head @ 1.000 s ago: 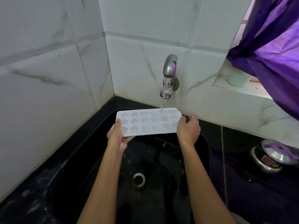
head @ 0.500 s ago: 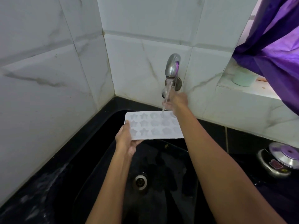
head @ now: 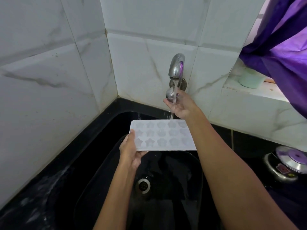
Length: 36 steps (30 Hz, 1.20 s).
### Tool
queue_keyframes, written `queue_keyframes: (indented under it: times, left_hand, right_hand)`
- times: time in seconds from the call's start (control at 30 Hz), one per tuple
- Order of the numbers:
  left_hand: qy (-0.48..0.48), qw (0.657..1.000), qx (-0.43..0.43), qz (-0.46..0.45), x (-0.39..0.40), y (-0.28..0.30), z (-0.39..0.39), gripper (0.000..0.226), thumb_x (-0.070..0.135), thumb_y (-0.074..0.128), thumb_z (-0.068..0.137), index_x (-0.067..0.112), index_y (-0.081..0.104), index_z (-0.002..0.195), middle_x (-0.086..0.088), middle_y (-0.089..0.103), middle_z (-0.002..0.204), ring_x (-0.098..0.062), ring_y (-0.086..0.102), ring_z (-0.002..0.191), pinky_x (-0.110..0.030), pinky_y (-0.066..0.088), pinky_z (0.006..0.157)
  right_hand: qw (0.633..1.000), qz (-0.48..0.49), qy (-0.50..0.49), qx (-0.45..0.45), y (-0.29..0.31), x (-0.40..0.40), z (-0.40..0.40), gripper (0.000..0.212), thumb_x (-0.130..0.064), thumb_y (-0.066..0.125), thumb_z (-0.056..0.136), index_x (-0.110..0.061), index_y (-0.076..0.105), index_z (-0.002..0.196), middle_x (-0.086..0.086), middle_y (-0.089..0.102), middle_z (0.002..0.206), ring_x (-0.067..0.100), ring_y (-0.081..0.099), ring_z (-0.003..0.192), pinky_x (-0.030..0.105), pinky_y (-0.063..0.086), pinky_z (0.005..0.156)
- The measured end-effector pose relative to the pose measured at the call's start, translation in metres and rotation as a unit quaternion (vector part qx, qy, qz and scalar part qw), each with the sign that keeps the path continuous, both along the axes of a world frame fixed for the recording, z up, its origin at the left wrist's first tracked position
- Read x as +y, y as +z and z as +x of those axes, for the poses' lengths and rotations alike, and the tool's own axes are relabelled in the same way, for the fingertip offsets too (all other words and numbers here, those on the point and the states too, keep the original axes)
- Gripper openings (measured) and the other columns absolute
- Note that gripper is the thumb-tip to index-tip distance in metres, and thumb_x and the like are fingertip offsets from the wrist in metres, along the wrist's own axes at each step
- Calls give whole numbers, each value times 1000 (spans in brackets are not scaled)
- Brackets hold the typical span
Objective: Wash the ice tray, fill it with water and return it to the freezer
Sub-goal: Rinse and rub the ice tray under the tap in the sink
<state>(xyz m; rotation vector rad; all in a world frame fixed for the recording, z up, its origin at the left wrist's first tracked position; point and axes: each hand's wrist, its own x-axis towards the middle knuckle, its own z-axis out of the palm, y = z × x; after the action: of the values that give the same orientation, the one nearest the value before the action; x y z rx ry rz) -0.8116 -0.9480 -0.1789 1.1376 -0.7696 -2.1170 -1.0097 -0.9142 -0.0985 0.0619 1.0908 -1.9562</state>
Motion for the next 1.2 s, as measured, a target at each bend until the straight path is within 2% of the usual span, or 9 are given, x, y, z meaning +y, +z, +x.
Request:
queue_keyframes:
  times: [0.17,0.3,0.43,0.57,0.7,0.87,1.0,1.03,1.2]
  left_hand:
    - [6,1000,1,-8,11,5,14,27,33,49,97,15,60,112,-10,70,103,-28,68,92,-44,56,64]
    - [16,1000,-7,-17,25,8,29,27,33,47,98,15,59,114,-9,69,102,-27,67,92,-44,56,64]
    - [33,999,-9,-8,44,10,49,28,33,47,98,14,57,117,-8,69,100,-26,67,90,-43,54,62]
    - [52,999,-12,6,69,9,71,35,35,47,97,12,56,122,-9,69,101,-26,68,88,-42,55,61]
    - [59,998,-14,7,90,10,88,35,35,47,98,12,55,123,-10,69,102,-27,68,89,-43,55,62]
    - [43,999,-30,-10,119,5,109,37,37,46,98,10,55,121,-12,68,106,-29,67,93,-44,55,66]
    - [0,999,-43,-24,129,3,120,45,47,38,98,12,58,117,-12,69,106,-28,66,96,-43,54,70]
    - [-11,998,-48,-28,128,3,123,49,51,35,98,12,60,115,-12,70,105,-28,66,96,-44,54,72]
    - [-35,992,-120,-26,130,1,128,65,63,24,94,12,60,111,-8,64,93,-25,58,86,-45,43,86]
  right_hand:
    - [965,169,-19,199,1,15,13,52,-32,64,91,6,52,124,27,62,105,32,66,95,32,58,76]
    - [849,317,-27,422,0,50,32,45,-44,57,91,-15,44,60,5,46,61,21,48,62,31,41,67]
    - [795,393,6,462,-12,106,49,45,-50,46,95,-13,55,70,2,54,73,20,48,74,35,40,69]
    - [827,425,60,363,-27,153,76,62,-58,42,93,-2,61,111,14,64,107,29,60,96,39,47,86]
    - [904,343,55,250,-48,178,103,45,-53,42,95,-14,64,99,9,68,105,24,66,91,34,56,65]
    - [891,351,-21,288,-59,204,135,53,-40,42,99,8,60,108,25,62,112,39,60,104,49,51,90]
    - [901,334,-59,270,-69,221,145,54,-38,45,99,15,55,93,18,60,83,23,32,115,31,40,64]
    - [903,332,-62,265,-70,223,146,51,-38,45,99,10,53,85,12,52,77,13,41,81,30,36,60]
    - [897,344,-80,265,-72,232,148,57,-38,45,98,18,52,105,20,54,79,29,55,74,34,43,62]
